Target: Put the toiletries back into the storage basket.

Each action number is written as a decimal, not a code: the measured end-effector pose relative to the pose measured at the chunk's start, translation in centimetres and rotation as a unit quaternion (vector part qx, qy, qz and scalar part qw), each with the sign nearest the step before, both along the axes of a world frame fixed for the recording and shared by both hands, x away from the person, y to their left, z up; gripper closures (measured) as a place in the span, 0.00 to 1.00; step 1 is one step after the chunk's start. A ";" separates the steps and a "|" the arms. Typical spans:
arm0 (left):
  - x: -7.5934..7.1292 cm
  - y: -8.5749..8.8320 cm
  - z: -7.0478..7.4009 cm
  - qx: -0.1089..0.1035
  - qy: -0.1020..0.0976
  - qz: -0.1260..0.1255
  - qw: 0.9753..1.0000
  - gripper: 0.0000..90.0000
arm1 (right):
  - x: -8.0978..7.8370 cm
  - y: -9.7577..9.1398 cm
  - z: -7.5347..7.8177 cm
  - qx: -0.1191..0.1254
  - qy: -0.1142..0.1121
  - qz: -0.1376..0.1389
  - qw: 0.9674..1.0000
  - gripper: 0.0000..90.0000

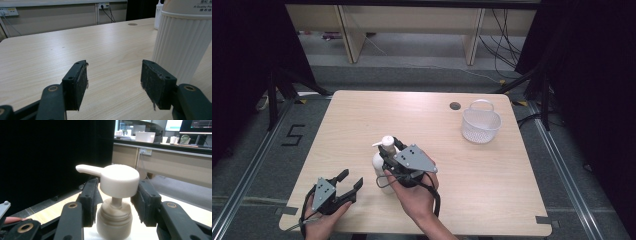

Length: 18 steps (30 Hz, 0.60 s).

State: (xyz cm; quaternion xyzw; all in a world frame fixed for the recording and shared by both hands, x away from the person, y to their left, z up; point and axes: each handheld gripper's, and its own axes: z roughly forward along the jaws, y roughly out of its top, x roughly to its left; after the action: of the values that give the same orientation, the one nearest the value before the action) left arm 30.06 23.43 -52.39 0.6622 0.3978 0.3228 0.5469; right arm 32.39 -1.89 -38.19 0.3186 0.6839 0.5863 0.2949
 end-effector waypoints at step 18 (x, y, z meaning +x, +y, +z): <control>0.0 -0.1 0.0 0.001 0.000 0.000 1.000 0.42 | -0.3 -0.3 -0.3 0.024 0.001 0.002 1.000 0.67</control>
State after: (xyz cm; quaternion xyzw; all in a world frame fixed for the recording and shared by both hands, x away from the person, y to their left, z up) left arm 30.06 23.38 -52.39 0.6622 0.3978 0.3234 0.5465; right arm 32.13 -2.17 -38.50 0.3246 0.6708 0.6026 0.2854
